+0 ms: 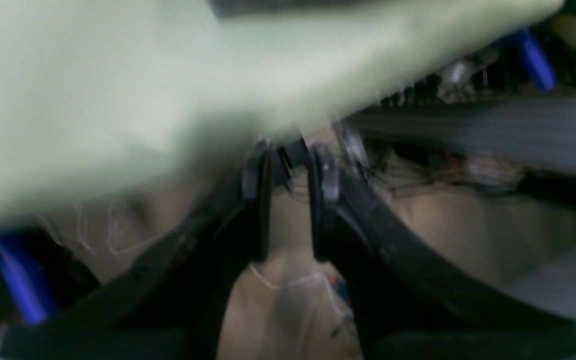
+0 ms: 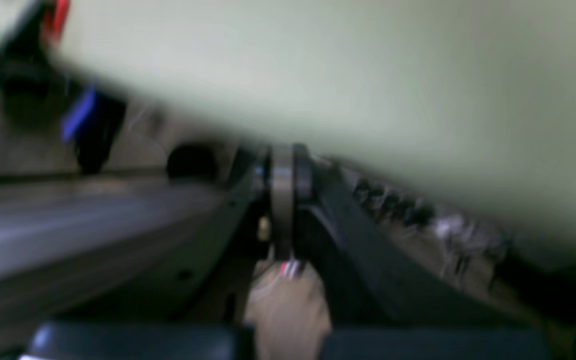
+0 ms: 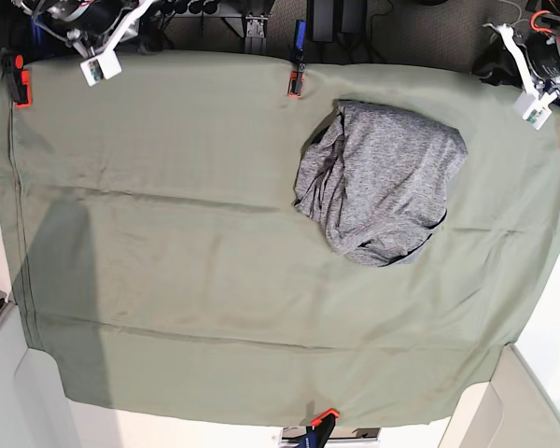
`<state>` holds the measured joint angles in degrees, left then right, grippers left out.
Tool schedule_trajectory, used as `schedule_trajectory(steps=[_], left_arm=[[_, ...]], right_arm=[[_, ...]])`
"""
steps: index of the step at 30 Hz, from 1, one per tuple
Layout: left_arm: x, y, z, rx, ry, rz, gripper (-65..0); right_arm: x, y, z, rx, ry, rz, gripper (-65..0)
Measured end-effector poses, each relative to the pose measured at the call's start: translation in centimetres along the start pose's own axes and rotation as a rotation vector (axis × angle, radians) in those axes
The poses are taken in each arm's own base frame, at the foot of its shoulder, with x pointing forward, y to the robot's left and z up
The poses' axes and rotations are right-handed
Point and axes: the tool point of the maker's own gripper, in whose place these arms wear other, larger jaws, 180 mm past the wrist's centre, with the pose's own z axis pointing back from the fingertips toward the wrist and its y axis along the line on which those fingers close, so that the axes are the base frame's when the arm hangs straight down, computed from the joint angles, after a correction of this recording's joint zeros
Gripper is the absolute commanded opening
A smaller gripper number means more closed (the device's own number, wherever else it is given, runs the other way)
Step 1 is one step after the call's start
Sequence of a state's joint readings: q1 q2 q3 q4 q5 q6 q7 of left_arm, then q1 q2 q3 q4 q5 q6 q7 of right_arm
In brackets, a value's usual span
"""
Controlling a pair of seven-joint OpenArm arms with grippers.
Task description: Fold the T-shirt properly
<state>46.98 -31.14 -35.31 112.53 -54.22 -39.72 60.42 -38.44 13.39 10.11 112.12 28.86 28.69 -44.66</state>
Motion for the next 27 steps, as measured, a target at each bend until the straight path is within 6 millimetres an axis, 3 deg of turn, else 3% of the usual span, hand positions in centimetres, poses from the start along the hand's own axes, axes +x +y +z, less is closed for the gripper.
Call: schedule_trajectory(steps=[4, 8, 16, 18, 24, 27], left_arm=[[-4.4, -1.0, -0.2, 0.039, 0.08, 0.042, -50.0], [-8.5, -3.5, -1.5, -0.007, 0.208, 0.038, -50.1], [-18.3, -7.3, -8.5, -0.066, 0.521, -0.01, -50.1], [-20.2, -7.4, -10.4, -0.041, 0.601, 0.0, -50.1], [-24.3, -6.4, -14.4, -0.024, 0.811, -0.007, -50.1], [-23.9, -7.0, -16.6, -0.05, 0.835, -0.019, -50.1]], right_arm=[[-3.6, 0.4, 1.1, 0.003, 0.089, -0.021, -65.0], [-6.2, 0.2, 1.5, 0.006, 0.155, -0.046, -65.0], [-13.6, -1.8, -0.9, -0.006, 0.36, -0.13, -65.0], [-15.7, -2.5, -1.8, -0.015, 0.429, -0.156, -65.0], [-21.0, -3.3, -3.7, -0.005, 0.655, -0.21, -65.0], [-22.5, -3.9, -4.3, -0.021, 0.77, -0.219, -65.0]])
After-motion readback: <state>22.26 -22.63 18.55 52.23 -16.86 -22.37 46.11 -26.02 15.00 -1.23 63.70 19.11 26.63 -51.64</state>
